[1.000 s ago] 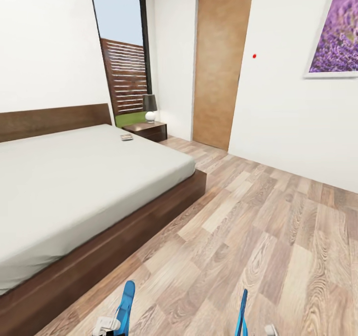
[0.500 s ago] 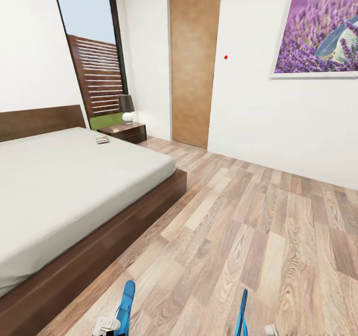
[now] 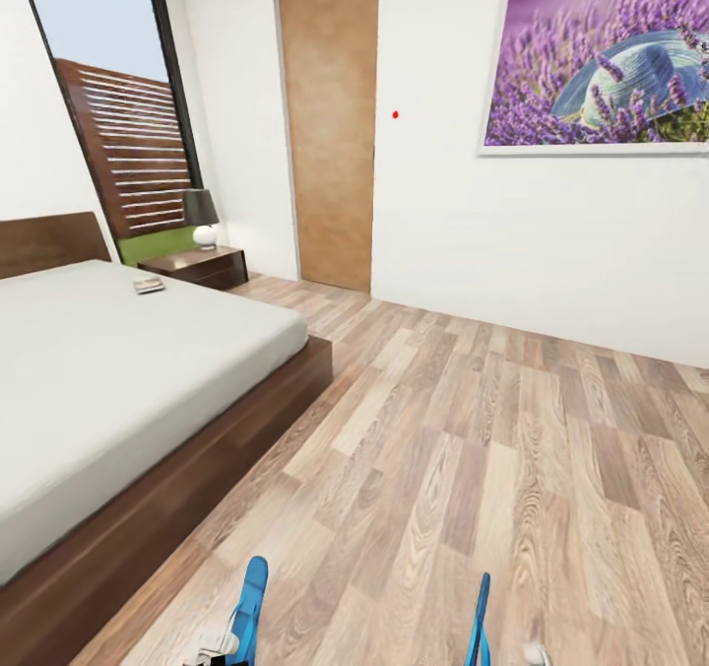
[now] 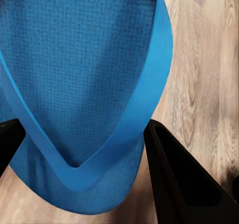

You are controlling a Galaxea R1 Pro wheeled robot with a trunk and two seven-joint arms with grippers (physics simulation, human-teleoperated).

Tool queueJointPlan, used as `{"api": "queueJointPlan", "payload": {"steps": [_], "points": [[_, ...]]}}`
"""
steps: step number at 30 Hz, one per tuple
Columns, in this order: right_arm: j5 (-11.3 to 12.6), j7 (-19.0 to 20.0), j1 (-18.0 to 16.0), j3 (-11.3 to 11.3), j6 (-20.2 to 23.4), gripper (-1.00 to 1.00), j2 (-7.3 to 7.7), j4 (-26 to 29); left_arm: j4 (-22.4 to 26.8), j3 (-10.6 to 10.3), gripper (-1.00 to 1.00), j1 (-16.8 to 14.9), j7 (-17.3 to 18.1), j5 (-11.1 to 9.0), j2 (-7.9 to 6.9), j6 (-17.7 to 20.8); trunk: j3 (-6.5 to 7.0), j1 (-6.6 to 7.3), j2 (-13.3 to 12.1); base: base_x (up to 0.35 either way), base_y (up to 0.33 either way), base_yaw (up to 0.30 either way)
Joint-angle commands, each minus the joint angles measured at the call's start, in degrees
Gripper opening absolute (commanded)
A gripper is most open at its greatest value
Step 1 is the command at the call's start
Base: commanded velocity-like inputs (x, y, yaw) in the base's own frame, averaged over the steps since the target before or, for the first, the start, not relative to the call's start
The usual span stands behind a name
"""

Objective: In the bedroom, move the book from the bed onto either nightstand, and place the two sandals side by side next to the bed.

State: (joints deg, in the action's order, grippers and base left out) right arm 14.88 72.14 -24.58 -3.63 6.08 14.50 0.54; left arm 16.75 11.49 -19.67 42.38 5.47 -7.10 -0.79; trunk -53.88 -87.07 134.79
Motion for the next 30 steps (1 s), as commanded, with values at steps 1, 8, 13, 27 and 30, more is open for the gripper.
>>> {"api": "queueJointPlan", "payload": {"steps": [1, 8, 13, 27, 30], "points": [[-0.11, 0.19, -0.03, -0.36, 0.61, -1.00, 0.00, -0.01, 0.04, 0.46, -1.00, -0.02, 0.38, 0.69, 0.04, -0.18, -0.05, 0.01, 0.02, 0.000, 0.000, -0.284], [-0.11, 0.19, -0.04, -0.35, 0.63, -1.00, 0.00, -0.01, 0.04, 0.46, -1.00, -0.02, 0.40, 0.69, 0.03, -0.18, -0.05, 0.01, 0.02, 0.000, 0.000, -0.284], [-0.11, 0.19, -0.03, -0.37, 0.62, -1.00, 0.00, -0.01, 0.04, 0.46, -1.00, -0.02, 0.40, 0.69, 0.03, -0.18, -0.05, 0.01, 0.02, 0.000, 0.000, -0.284], [-0.11, 0.19, -0.04, -0.39, 0.61, -1.00, 0.00, -0.01, 0.04, 0.46, -1.00, -0.02, 0.42, 0.69, 0.04, -0.18, -0.05, 0.01, 0.02, 0.000, 0.000, -0.278], [-0.11, 0.19, -0.03, -0.36, 0.60, -1.00, 0.00, -0.01, 0.04, 0.46, -1.00, -0.02, 0.40, 0.69, 0.06, -0.18, -0.05, 0.01, 0.02, 0.000, 0.000, -0.118]]}}
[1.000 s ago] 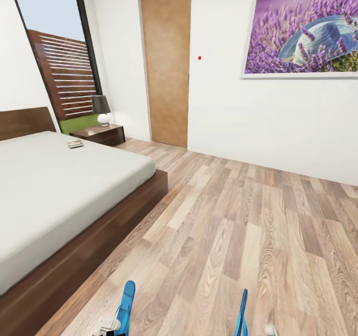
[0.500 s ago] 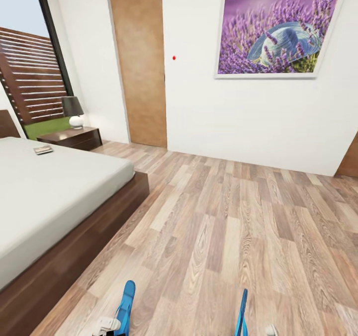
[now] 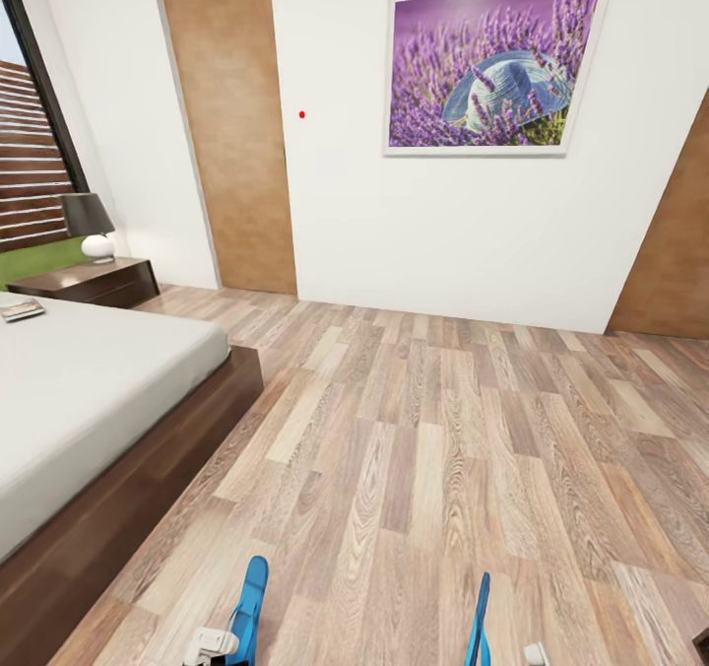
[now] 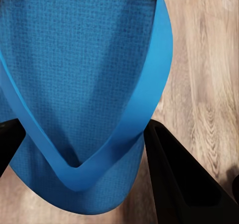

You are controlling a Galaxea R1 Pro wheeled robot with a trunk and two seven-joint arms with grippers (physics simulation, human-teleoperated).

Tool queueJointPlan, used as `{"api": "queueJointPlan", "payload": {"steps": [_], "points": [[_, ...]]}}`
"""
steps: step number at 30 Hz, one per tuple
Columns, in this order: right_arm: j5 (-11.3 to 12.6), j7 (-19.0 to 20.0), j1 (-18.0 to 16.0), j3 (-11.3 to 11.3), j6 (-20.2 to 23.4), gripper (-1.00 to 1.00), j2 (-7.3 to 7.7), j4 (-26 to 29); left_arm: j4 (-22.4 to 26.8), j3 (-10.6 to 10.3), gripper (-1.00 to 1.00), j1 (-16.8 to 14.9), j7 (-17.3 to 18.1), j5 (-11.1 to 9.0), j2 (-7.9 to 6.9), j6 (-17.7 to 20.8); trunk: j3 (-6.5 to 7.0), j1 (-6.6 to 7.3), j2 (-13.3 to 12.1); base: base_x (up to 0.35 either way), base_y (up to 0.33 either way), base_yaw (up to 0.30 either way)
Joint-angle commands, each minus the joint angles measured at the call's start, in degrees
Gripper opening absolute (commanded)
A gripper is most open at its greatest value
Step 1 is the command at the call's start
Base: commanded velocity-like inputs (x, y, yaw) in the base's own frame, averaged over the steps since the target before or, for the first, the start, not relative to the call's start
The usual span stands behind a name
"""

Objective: In the bedroom, move the book from the bed onto either nightstand, and place the two sandals side by side next to the bed.

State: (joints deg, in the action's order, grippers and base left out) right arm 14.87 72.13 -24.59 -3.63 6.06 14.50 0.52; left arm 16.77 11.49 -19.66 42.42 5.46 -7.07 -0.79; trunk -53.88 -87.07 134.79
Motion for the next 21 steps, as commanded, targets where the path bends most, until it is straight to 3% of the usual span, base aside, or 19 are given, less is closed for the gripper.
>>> {"api": "queueJointPlan", "payload": {"steps": [1, 9, 21], "points": [[-0.10, 0.21, -0.04, -0.35, 0.62, -1.00, -0.01, 0.00, 0.02, 0.46, -1.00, -0.03, 0.37, 0.69, 0.00, -0.18, -0.05, 0.01, 0.02, 0.000, 0.000, -0.045], [-0.10, 0.21, -0.02, -0.34, 0.62, -1.00, -0.07, 0.00, 0.02, 0.46, -1.00, -0.03, 0.38, 0.69, 0.00, -0.18, -0.05, 0.01, 0.02, 0.000, 0.000, -0.030], [-0.10, 0.21, -0.03, -0.33, 0.62, -1.00, -0.08, 0.00, 0.02, 0.46, -1.00, -0.03, 0.39, 0.69, -0.01, -0.18, -0.05, 0.01, 0.02, 0.000, 0.000, -0.259]]}}
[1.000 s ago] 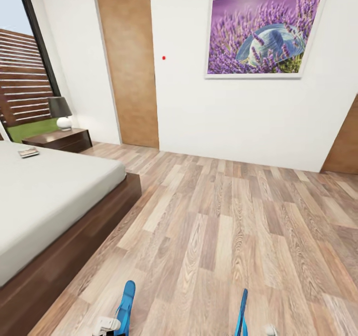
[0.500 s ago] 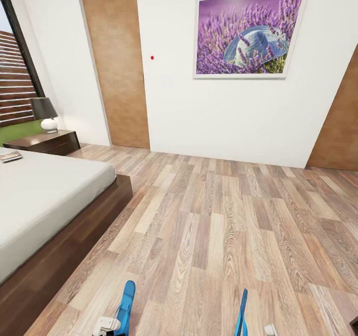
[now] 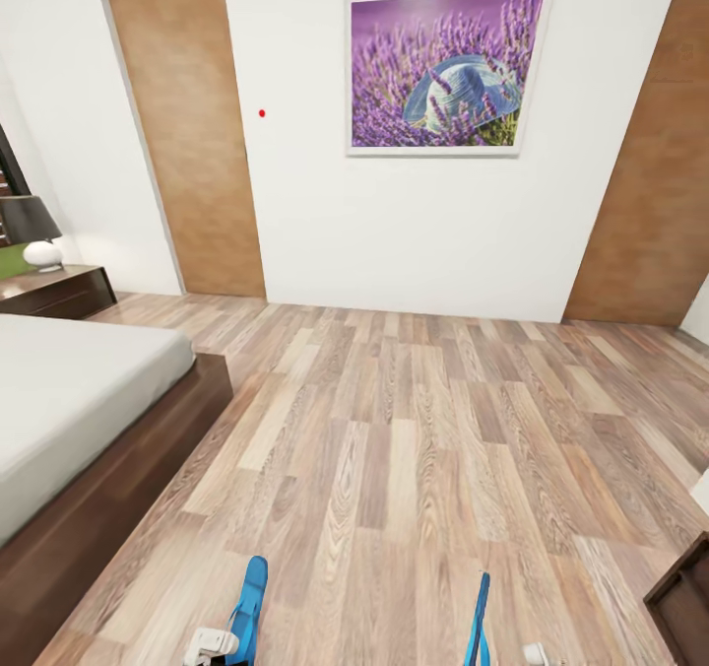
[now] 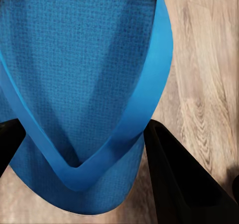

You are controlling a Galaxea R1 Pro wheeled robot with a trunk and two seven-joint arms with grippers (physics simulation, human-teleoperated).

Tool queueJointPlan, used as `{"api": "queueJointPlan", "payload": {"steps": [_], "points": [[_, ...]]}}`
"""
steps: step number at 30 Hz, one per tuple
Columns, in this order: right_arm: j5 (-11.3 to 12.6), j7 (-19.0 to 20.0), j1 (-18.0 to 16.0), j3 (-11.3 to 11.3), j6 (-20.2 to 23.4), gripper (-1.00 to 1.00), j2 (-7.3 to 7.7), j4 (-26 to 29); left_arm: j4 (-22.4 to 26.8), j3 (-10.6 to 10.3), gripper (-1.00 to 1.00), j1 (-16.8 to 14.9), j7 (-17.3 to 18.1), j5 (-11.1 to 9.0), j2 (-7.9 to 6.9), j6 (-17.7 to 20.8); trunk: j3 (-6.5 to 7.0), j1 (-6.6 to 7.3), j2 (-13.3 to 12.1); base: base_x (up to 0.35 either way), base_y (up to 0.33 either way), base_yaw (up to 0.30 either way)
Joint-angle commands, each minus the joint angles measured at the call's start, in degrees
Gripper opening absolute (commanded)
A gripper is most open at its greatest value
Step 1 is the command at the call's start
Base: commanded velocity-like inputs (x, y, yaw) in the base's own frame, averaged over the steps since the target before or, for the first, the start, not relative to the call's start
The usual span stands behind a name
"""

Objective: In the bedroom, move the book from the bed onto either nightstand, and place the two sandals side by side next to the bed.

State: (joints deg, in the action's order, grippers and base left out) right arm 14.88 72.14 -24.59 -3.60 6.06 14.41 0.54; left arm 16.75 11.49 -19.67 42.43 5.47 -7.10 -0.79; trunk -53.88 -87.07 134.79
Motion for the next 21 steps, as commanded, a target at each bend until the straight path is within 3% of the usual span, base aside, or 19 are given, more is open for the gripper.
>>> {"api": "queueJointPlan", "payload": {"steps": [1, 8, 21], "points": [[-0.11, 0.20, -0.03, -0.35, 0.62, -1.00, 0.00, -0.01, 0.04, 0.47, -1.00, -0.02, 0.37, 0.69, 0.02, -0.18, -0.05, 0.01, 0.02, 0.000, 0.000, -0.283], [-0.11, 0.20, -0.04, -0.35, 0.62, -1.00, 0.00, -0.01, 0.04, 0.47, -1.00, -0.02, 0.37, 0.69, 0.01, -0.18, -0.05, 0.01, 0.02, 0.000, 0.000, -0.262], [-0.11, 0.20, -0.03, -0.35, 0.62, -1.00, 0.00, -0.01, 0.04, 0.47, -1.00, -0.02, 0.37, 0.69, 0.05, -0.14, -0.05, 0.01, 0.02, 0.000, 0.000, -0.023]]}}
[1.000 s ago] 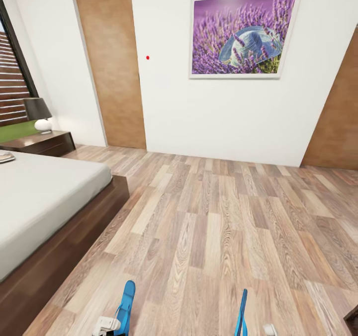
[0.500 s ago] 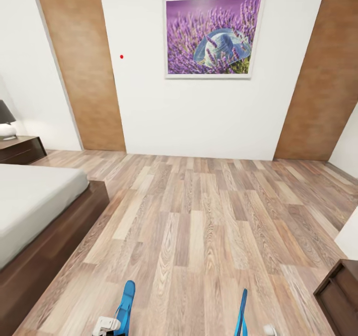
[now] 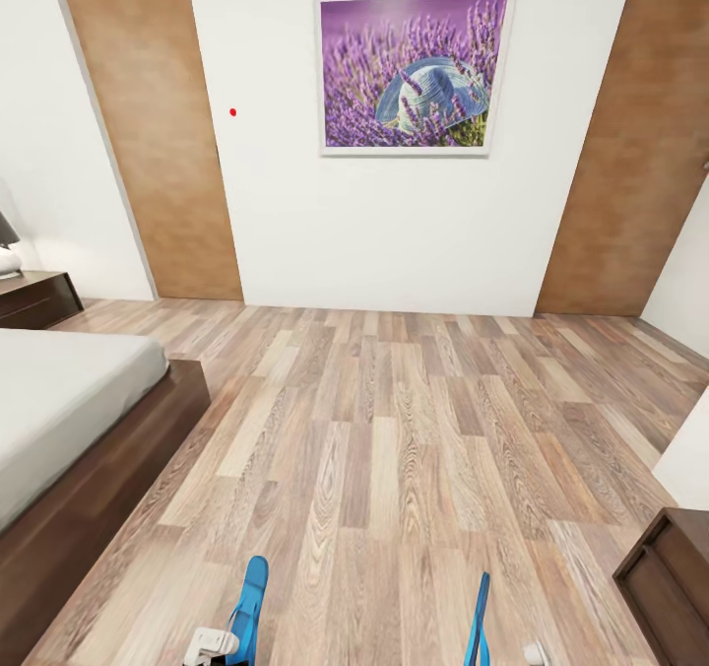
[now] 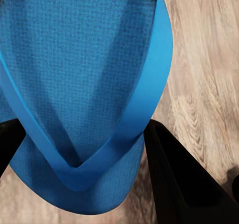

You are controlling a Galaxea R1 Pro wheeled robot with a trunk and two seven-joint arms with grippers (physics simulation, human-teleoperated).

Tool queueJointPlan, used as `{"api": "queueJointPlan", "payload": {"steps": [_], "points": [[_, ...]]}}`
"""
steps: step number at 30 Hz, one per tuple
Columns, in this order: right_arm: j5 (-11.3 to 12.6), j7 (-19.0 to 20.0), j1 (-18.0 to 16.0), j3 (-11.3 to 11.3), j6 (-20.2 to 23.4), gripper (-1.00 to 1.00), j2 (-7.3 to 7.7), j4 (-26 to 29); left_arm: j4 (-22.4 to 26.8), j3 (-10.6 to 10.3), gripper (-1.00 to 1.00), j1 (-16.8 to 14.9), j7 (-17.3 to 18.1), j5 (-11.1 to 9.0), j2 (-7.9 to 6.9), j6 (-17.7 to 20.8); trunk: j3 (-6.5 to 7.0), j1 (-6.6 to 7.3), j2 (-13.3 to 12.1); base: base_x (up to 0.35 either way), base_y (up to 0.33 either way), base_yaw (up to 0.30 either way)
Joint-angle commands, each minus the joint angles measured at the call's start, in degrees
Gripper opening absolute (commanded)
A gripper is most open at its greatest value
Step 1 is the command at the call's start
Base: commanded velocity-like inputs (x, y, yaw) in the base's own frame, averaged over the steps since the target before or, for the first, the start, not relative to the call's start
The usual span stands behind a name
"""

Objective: In the bedroom, move the book from the bed onto either nightstand, and place the two sandals side by side next to the bed.

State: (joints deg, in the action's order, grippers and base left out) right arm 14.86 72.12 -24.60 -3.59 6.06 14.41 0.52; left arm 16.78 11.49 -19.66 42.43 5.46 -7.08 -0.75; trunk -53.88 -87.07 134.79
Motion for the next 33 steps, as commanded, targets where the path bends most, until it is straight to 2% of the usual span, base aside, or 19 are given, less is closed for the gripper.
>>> {"api": "queueJointPlan", "payload": {"steps": [1, 10, 23, 33], "points": [[-0.09, 0.25, -0.02, -0.36, 0.62, -1.00, 0.01, 0.01, 0.01, 0.47, -1.00, -0.03, 0.37, 0.69, 0.01, -0.17, -0.05, 0.01, 0.02, 0.000, 0.000, 0.000], [-0.09, 0.29, -0.02, -0.36, 0.62, -1.00, 0.01, 0.01, 0.01, 0.47, -1.00, -0.03, 0.37, 0.69, 0.03, -0.17, -0.10, 0.01, 0.02, 0.000, 0.000, 0.000], [-0.09, 0.30, -0.03, -0.36, 0.62, -1.00, 0.01, 0.01, 0.01, 0.47, -1.00, -0.03, 0.37, 0.69, 0.04, -0.14, -0.89, 0.01, 0.02, 0.002, 0.000, 0.000], [-0.09, 0.30, -0.02, -0.36, 0.62, -1.00, 0.01, -0.03, 0.01, 0.47, -1.00, -0.03, 0.29, 0.78, 0.05, -0.12, -0.90, 0.01, 0.02, 0.272, 0.000, 0.000]]}}
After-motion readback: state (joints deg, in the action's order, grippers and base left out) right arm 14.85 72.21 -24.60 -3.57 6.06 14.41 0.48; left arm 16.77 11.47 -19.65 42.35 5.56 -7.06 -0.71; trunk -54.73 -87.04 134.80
